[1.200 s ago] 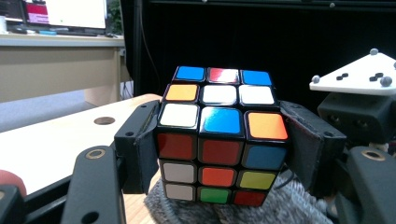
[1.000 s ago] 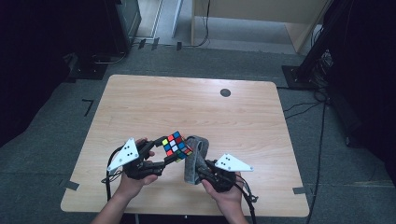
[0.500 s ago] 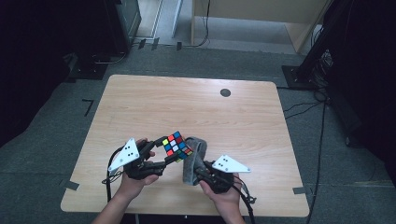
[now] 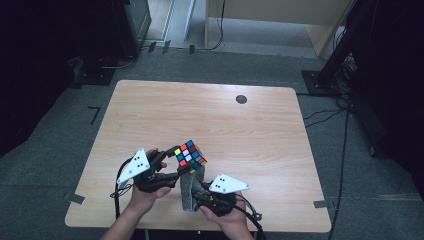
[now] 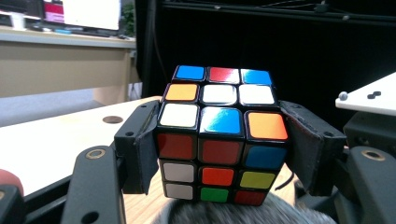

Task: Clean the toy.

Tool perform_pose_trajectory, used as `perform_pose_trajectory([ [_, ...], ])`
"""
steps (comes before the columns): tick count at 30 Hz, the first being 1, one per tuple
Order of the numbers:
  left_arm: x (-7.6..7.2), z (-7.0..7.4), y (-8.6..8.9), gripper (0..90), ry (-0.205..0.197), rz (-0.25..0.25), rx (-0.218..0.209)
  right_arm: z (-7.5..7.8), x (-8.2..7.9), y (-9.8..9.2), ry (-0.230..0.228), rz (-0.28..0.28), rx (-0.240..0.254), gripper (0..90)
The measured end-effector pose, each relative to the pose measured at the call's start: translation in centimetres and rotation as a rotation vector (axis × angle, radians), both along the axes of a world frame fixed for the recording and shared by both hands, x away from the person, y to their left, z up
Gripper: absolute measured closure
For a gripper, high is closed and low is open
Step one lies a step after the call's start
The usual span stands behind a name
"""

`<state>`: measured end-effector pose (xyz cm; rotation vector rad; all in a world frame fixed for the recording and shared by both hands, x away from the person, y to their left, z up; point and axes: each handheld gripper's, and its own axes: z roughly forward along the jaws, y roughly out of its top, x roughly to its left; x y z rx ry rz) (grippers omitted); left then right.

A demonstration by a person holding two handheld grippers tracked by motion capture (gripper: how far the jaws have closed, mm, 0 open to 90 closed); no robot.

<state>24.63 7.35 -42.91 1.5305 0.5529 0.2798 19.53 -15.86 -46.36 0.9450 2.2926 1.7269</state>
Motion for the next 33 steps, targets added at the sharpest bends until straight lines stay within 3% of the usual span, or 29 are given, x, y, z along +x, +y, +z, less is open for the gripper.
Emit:
perform_pose_trajectory([
  [1, 0.1, -0.1, 0.0, 34.4, 0.007, 0.0, -0.001, -0.1, 0.1, 0.2, 0.019, 0.038, -0.012, 70.7],
  [3, 0.1, -0.2, -0.1, 34.4, 0.014, -0.004, -0.004, -0.3, -0.2, 0.7, -0.008, 0.051, -0.05, 70.7],
  [6, -0.1, -0.2, -0.3, 34.4, -0.001, -0.008, 0.01, 0.1, -0.5, 0.8, -0.043, 0.039, -0.028, 70.7],
  [9, 0.0, -0.1, -0.2, 34.4, -0.003, -0.004, 0.004, 0.3, -0.1, -0.2, -0.035, -0.021, 0.008, 71.2],
  [13, 0.2, 0.0, 0.4, 34.4, 0.002, 0.012, -0.009, 0.0, 0.9, -1.7, -0.006, -0.11, 0.002, 71.1],
  [22, 0.4, 0.0, 0.7, 34.4, 0.006, 0.022, -0.005, -0.3, 2.8, -5.4, -0.038, -0.323, -0.073, 68.9],
  [25, 0.4, -0.1, 0.6, 34.4, 0.005, 0.023, 0.004, -0.8, 3.6, -6.5, -0.02, -0.364, -0.112, 60.3],
  [27, 0.5, -0.1, 0.6, 34.4, 0.009, 0.026, 0.005, -0.9, 4.0, -7.2, -0.014, -0.382, -0.13, 49.7],
  [33, 0.7, -0.3, 0.8, 34.4, 0.025, 0.034, 0.001, 0.9, 3.9, -8.5, -0.085, -0.464, -0.141, 29.1],
])
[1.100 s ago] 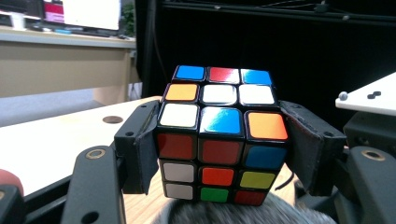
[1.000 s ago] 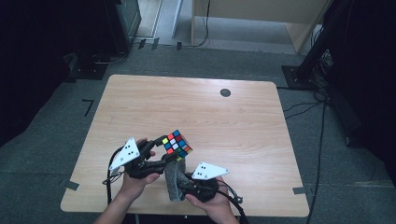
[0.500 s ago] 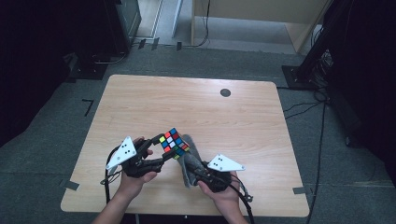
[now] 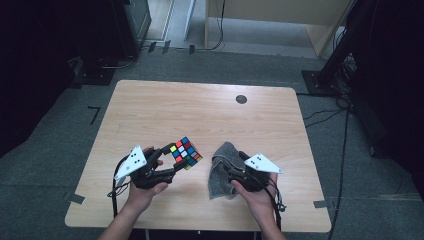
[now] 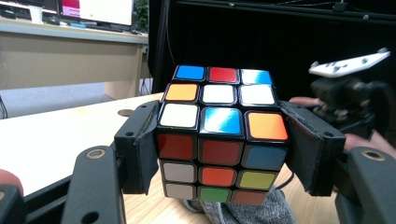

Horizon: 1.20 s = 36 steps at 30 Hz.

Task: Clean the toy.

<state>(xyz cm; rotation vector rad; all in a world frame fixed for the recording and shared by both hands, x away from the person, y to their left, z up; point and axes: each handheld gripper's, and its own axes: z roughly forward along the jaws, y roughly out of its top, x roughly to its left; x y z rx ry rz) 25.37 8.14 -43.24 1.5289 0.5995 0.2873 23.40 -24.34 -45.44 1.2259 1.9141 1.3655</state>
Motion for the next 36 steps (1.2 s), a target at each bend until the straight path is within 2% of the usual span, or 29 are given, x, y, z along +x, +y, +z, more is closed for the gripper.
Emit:
perform_pose_trajectory([
  [2, 0.0, 0.0, -0.1, 34.4, 0.004, -0.001, 0.002, 0.8, -0.6, 0.1, -0.056, 0.023, 0.019, 26.0],
  [6, -0.2, 0.0, -0.5, 34.4, 0.01, -0.008, 0.006, 1.8, -1.8, 2.0, -0.137, 0.129, 0.014, 20.7],
  [9, -0.3, 0.0, -1.0, 34.4, 0.02, -0.008, 0.014, 2.0, -2.7, 3.4, -0.177, 0.201, 0.005, 20.3],
  [13, -0.5, 0.1, -1.7, 34.4, 0.045, -0.005, 0.024, 2.0, -3.3, 4.6, -0.203, 0.236, -0.001, 16.4],
  [18, -0.9, 0.1, -2.6, 34.4, 0.062, -0.016, 0.038, 1.9, -3.7, 5.5, -0.232, 0.232, -0.047, 15.1],
  [24, -1.4, 0.2, -3.7, 34.4, 0.082, -0.035, 0.06, 1.6, -3.9, 6.1, -0.263, 0.216, -0.103, 17.6],
  [27, -1.6, 0.3, -4.0, 34.4, 0.099, -0.045, 0.054, 1.3, -3.9, 6.6, -0.266, 0.209, -0.136, 18.2],
  [30, -1.9, 0.4, -4.3, 34.3, 0.094, -0.055, 0.05, 1.0, -3.9, 6.9, -0.276, 0.192, -0.163, 22.4],
  [32, -2.0, 0.5, -4.3, 34.3, 0.094, -0.06, 0.049, 1.0, -4.2, 7.0, -0.298, 0.179, -0.17, 30.5],
  [36, -1.7, 0.5, -4.1, 34.1, 0.106, -0.079, 0.026, 1.2, -4.5, 6.9, -0.313, 0.153, -0.184, 33.8],
])
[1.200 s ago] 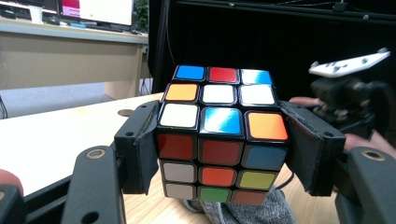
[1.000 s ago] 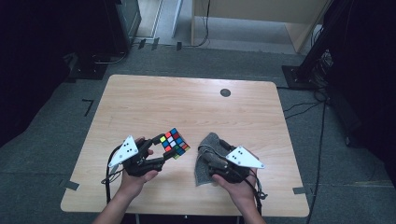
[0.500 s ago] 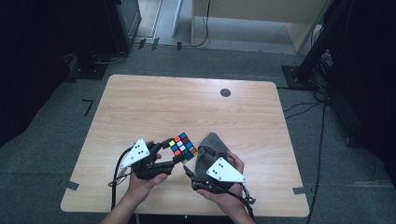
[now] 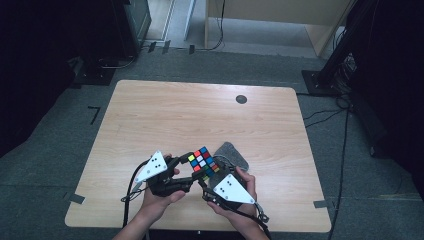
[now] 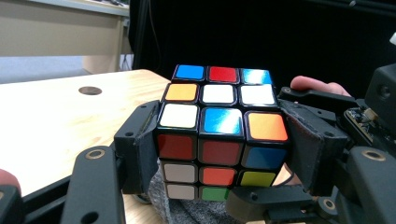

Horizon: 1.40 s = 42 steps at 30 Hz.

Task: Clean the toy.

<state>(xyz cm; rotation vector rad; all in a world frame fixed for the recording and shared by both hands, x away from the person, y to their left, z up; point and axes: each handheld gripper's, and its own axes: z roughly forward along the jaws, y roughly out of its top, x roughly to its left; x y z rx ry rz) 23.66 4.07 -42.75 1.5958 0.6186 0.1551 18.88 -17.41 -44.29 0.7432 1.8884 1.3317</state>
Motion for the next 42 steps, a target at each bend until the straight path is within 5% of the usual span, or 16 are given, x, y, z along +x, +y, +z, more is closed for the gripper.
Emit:
perform_pose_trajectory([
  [5, 0.1, 0.0, 0.6, 29.8, -0.051, -0.025, -0.027, 0.2, 0.2, -0.4, 0.035, 0.034, 0.031, 34.1],
  [10, 0.7, 0.2, 1.8, 21.4, -0.061, -0.007, -0.054, 0.2, 1.1, -1.9, 0.098, -0.006, 0.064, 34.3],
  [15, 1.5, -0.4, 2.8, 17.0, -0.083, -0.002, -0.008, 1.1, 1.9, -3.8, 0.139, -0.014, 0.11, 34.3],
  [26, 0.0, -1.9, 0.5, 15.2, -0.315, 0.004, 0.278, 2.4, 2.5, -5.1, 0.265, 0.084, 0.247, 34.3],
  [30, -0.5, -2.4, -0.1, 15.3, -0.37, 0.007, 0.333, 2.7, 2.5, -5.0, 0.319, 0.132, 0.285, 34.3],
  [37, -0.8, -2.7, -0.5, 15.9, -0.462, 0.041, 0.402, 2.5, 2.8, -4.2, 0.44, 0.191, 0.271, 34.3],
  [42, -1.6, -2.9, -1.3, 18.9, -0.548, 0.047, 0.496, 2.1, 3.0, -3.6, 0.499, 0.214, 0.25, 34.3],
])
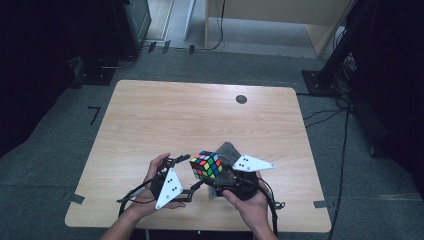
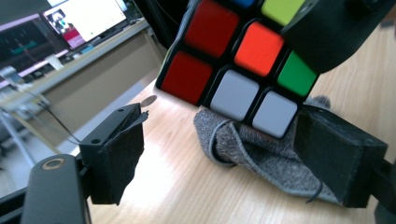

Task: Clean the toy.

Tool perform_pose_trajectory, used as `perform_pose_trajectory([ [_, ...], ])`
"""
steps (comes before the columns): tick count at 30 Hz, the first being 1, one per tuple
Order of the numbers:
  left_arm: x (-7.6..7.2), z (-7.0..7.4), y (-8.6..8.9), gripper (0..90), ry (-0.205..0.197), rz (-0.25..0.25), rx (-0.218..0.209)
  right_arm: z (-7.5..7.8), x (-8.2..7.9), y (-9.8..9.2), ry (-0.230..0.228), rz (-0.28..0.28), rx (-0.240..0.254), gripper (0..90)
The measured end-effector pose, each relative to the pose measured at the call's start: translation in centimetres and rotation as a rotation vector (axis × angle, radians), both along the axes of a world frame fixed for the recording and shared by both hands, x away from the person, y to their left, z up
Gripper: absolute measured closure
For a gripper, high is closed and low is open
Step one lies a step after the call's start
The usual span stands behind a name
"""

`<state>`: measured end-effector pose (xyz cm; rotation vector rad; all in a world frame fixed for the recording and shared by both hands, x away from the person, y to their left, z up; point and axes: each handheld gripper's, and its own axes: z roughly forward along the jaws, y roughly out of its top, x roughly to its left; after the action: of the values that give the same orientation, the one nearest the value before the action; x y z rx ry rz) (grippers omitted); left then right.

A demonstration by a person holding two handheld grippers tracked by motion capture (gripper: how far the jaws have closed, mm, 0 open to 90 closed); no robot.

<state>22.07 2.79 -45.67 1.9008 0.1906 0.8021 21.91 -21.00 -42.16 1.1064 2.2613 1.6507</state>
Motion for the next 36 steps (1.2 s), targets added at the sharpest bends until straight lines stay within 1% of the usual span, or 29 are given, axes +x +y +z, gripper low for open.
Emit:
perform_pose_trajectory([
  [2, -0.2, -0.2, -0.3, 21.1, -0.022, 0.001, 0.013, -0.1, 0.1, 0.2, 0.025, 0.016, -0.011, 34.3],
  [5, -0.4, -0.4, -0.3, 25.3, -0.037, -0.009, 0.036, -0.4, 0.3, 0.6, 0.06, 0.039, -0.025, 34.3],
  [6, -0.5, -0.5, -0.3, 28.3, -0.048, -0.01, 0.041, -0.5, 0.3, 0.7, 0.066, 0.038, -0.026, 34.2],
  [7, -0.5, -0.5, -0.3, 29.9, -0.052, -0.007, 0.047, -0.5, 0.3, 0.7, 0.069, 0.037, -0.025, 34.2],
  [9, -0.5, -0.4, -0.3, 31.2, -0.046, -0.002, 0.041, -0.5, 0.4, 0.5, 0.07, 0.038, -0.016, 33.8],
  [10, -0.4, -0.3, -0.2, 33.0, -0.029, 0.0, 0.036, -0.5, 0.4, 0.4, 0.058, 0.031, -0.008, 31.6],
  [13, 0.3, -0.2, 0.3, 33.1, 0.038, 0.019, -0.009, 0.1, 0.2, -0.4, 0.001, 0.011, 0.034, 22.2],
  [15, 0.9, -0.1, 0.9, 33.2, 0.086, 0.032, -0.044, 0.4, 0.1, -1.2, -0.042, -0.024, 0.066, 20.1],
  [17, 1.4, 0.0, 1.4, 33.2, 0.122, 0.042, -0.071, 0.5, 0.1, -2.1, -0.092, -0.08, 0.07, 20.4],
  [18, 1.6, 0.1, 1.6, 33.2, 0.143, 0.043, -0.087, 0.3, 0.1, -2.4, -0.112, -0.107, 0.056, 20.2],
  [19, 1.8, 0.2, 1.8, 33.2, 0.161, 0.044, -0.104, 0.1, 0.3, -2.7, -0.137, -0.132, 0.018, 20.2],
  [20, 1.9, 0.3, 2.0, 33.2, 0.179, 0.044, -0.123, -0.4, 0.4, -2.8, -0.16, -0.158, -0.031, 20.5],
  [22, 2.2, 0.4, 2.3, 33.2, 0.22, 0.039, -0.155, -1.6, 0.8, -2.9, -0.179, -0.192, -0.114, 20.9],
  [24, 2.5, 0.6, 2.6, 33.2, 0.255, 0.039, -0.187, -2.9, 1.1, -2.7, -0.221, -0.228, -0.209, 21.0],
  [25, 2.6, 0.6, 2.8, 33.2, 0.274, 0.038, -0.202, -3.7, 1.3, -2.6, -0.242, -0.24, -0.252, 21.1],
  [26, 2.8, 0.7, 2.9, 33.2, 0.287, 0.038, -0.216, -4.4, 1.5, -2.4, -0.252, -0.243, -0.289, 21.7],
  [27, 2.9, 0.7, 3.1, 33.3, 0.295, 0.04, -0.228, -5.0, 1.7, -2.3, -0.258, -0.231, -0.314, 22.7],
  [29, 3.0, 0.8, 3.4, 33.2, 0.309, 0.04, -0.241, -6.2, 2.3, -2.1, -0.225, -0.205, -0.35, 22.6],
  [30, 3.1, 0.8, 3.4, 33.2, 0.312, 0.042, -0.244, -6.8, 2.6, -2.0, -0.205, -0.208, -0.386, 23.1],
  [31, 3.1, 0.8, 3.4, 33.2, 0.316, 0.044, -0.245, -7.4, 2.9, -1.9, -0.187, -0.212, -0.412, 23.5],
  [33, 3.2, 0.8, 3.4, 33.2, 0.32, 0.043, -0.245, -8.4, 3.4, -1.8, -0.139, -0.203, -0.445, 24.5],
  [35, 3.1, 0.7, 3.4, 33.3, 0.319, 0.041, -0.241, -9.1, 3.7, -1.8, -0.109, -0.221, -0.476, 27.9],
  [36, 3.1, 0.7, 3.3, 33.2, 0.32, 0.04, -0.241, -9.3, 3.8, -1.9, -0.096, -0.22, -0.477, 30.1],
])
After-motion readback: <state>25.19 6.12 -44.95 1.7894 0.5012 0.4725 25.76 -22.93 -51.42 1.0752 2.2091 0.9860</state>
